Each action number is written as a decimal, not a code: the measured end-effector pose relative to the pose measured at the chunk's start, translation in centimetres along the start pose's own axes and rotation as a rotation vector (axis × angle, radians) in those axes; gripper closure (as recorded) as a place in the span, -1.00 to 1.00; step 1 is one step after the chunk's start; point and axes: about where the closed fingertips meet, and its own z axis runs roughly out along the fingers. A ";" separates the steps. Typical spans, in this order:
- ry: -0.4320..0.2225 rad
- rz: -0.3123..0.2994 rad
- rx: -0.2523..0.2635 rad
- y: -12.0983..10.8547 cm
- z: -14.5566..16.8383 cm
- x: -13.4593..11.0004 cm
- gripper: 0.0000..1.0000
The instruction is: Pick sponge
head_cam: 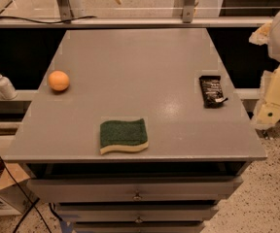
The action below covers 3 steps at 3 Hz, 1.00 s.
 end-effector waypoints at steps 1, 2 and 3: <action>0.000 0.000 0.000 0.0 0.0 0.0 -1.00; -0.011 -0.046 -0.001 0.3 0.1 -0.8 -1.00; -0.075 -0.106 -0.053 2.2 1.7 -2.8 -1.00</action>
Offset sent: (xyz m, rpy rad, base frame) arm -0.0013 0.0193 -0.0062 -0.0077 0.0048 0.1136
